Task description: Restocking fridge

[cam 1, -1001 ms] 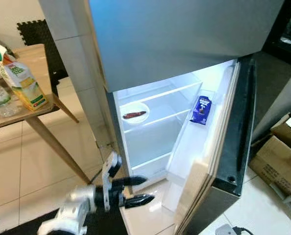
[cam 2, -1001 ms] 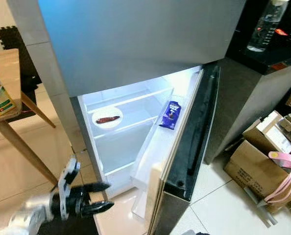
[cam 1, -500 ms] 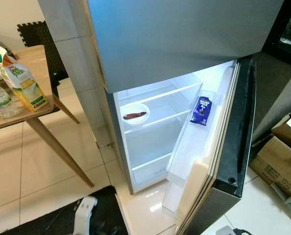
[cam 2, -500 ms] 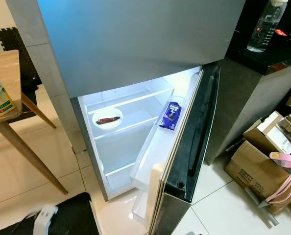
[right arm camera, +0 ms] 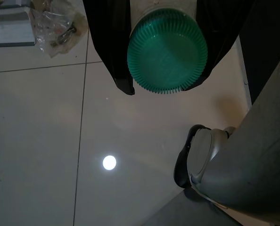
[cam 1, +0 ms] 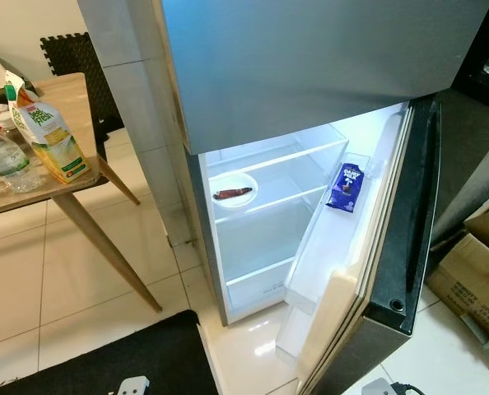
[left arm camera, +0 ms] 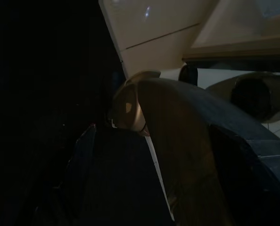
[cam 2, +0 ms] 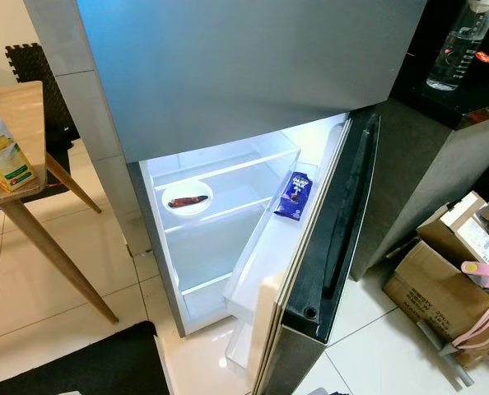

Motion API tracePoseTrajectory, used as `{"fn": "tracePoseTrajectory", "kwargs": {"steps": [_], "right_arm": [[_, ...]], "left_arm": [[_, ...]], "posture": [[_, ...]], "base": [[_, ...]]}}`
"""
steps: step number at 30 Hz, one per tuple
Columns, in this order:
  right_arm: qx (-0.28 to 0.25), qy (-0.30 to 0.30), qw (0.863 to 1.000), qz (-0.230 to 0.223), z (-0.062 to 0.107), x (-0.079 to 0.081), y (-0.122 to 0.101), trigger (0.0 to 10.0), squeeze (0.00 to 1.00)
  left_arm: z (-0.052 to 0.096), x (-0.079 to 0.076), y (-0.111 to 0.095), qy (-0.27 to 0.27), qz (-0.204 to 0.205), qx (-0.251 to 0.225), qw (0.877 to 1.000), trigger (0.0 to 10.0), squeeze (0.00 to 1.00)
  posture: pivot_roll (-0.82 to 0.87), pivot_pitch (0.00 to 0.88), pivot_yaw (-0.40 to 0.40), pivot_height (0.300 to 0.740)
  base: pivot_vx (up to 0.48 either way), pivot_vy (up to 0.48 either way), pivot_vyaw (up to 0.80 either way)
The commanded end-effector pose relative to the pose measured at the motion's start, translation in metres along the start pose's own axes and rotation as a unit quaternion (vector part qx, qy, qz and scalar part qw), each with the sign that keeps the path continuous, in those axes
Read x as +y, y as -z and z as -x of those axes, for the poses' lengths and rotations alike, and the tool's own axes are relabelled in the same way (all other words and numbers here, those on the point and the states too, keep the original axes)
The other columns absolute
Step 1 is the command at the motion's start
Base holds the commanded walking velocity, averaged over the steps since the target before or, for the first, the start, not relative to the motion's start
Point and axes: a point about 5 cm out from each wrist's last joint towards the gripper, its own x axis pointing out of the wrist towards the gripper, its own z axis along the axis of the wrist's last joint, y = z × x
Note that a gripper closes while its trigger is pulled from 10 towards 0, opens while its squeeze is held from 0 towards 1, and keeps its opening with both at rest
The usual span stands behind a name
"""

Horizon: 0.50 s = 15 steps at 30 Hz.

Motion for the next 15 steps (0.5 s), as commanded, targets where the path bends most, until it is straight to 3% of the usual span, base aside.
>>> {"fn": "tracePoseTrajectory", "kwargs": {"steps": [1,12,15], "right_arm": [[0.008,-0.001,1.0,0.001,0.0002,0.002,0.003,10.0,0.0],[0.01,-0.002,1.0,0.002,0.0002,0.002,0.0035,10.0,0.0],[0.011,-0.001,1.0,0.003,0.0003,0.0015,0.004,10.0,0.0]], "left_arm": [[-0.0037,-0.0066,0.005,-0.005,0.001,0.003,1.0,10.0,0.0],[-0.0061,-0.009,0.0022,-0.007,-0.004,0.001,1.0,10.0,0.0],[-0.0063,-0.0095,0.0023,-0.007,-0.006,0.002,1.0,10.0,0.0]], "posture": [[-0.08,0.073,-0.019,0.74],[-0.08,0.069,-0.019,0.74],[-0.08,0.063,-0.021,0.74]], "base": [[0.0,0.0,0.0],[0.0,0.0,0.0],[-0.272,0.0,0.0]]}}
